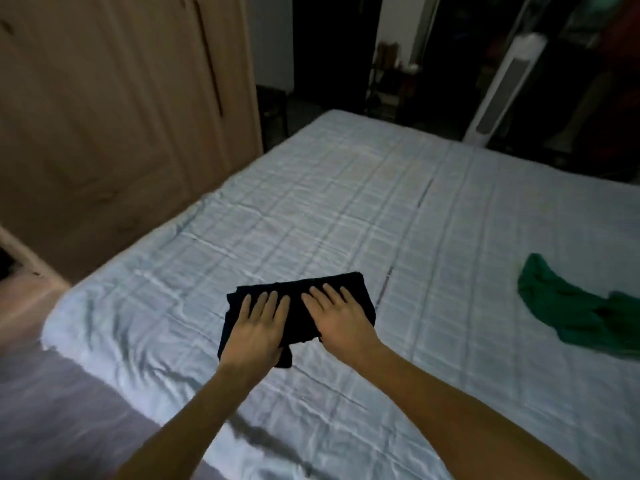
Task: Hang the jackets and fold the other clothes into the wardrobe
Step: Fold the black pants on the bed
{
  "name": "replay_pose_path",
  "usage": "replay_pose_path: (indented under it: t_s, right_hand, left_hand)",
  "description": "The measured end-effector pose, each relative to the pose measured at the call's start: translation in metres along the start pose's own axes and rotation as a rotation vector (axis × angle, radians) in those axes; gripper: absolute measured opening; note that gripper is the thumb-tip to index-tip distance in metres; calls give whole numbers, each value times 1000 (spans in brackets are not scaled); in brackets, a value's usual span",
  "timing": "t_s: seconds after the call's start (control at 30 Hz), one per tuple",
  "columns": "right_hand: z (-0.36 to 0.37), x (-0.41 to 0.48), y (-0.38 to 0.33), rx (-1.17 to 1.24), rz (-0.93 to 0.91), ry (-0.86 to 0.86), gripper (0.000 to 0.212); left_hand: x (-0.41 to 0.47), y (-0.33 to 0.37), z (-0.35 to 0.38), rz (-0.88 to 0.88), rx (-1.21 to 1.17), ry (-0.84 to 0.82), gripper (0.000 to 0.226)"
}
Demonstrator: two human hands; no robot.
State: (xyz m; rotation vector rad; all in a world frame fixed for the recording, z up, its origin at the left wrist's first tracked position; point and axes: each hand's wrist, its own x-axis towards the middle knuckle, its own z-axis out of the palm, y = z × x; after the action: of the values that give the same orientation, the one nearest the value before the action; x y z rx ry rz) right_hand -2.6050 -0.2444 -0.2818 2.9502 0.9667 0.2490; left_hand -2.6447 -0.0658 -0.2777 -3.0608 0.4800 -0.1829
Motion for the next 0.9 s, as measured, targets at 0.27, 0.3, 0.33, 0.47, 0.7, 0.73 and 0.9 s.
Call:
replay_pose_path:
  t_s: [0.27, 0.3, 0.33, 0.47, 0.7, 0.73, 0.9]
  right_hand:
    - [-203, 120, -192, -26, -298, 292, 88]
    - [-222, 130, -219, -23, -346, 330, 85]
    - [-239, 138, -246, -19, -390, 372, 83]
    - [-292, 169, -341, 28, -552, 471, 79]
    - [-346, 228, -476, 164, -805, 634, 62]
    - [-349, 241, -487, 181, -833, 663, 59]
    - [-347, 319, -529, 220, -962, 729, 64]
  left_hand:
    - [-134, -165, -201, -364, 166, 192, 94]
    - [-156, -182, -219, -412, 190, 205, 94]
    - [-178, -198, -236, -464, 213, 207, 94]
    - [-256, -252, -288, -642, 305, 243, 90]
    - [-348, -338, -339, -908, 447, 223, 94]
    - [-351, -350, -343, -935, 468, 221, 95]
    - [-347, -412, -347, -1054, 526, 211, 101]
